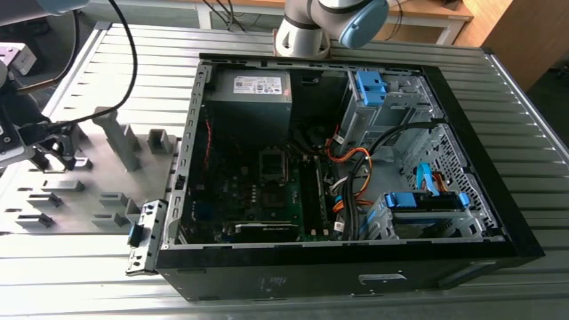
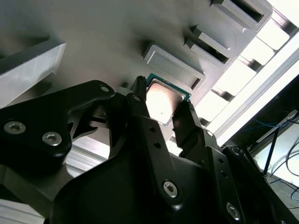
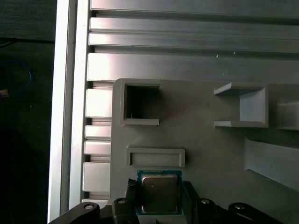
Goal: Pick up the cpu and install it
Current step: 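Pick up the cpu and move it towards the insertion slot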
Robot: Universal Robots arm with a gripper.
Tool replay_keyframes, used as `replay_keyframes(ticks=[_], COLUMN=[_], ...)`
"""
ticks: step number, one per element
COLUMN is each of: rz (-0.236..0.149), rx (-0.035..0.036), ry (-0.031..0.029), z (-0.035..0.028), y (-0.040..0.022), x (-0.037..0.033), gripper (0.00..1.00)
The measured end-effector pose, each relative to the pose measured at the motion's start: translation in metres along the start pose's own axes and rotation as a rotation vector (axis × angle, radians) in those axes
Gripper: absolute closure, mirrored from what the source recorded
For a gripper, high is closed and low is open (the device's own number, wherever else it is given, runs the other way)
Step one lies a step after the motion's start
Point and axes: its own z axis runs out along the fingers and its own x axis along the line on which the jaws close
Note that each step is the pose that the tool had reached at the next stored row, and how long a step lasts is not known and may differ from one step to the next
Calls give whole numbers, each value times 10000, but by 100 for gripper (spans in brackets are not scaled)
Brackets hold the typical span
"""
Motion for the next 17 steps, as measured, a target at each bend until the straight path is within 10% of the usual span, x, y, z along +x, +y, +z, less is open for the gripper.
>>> replay_keyframes(ticks=[17], rz=[0], rx=[0], ry=[0], z=[-131], y=[5], x=[-2], gripper=[53])
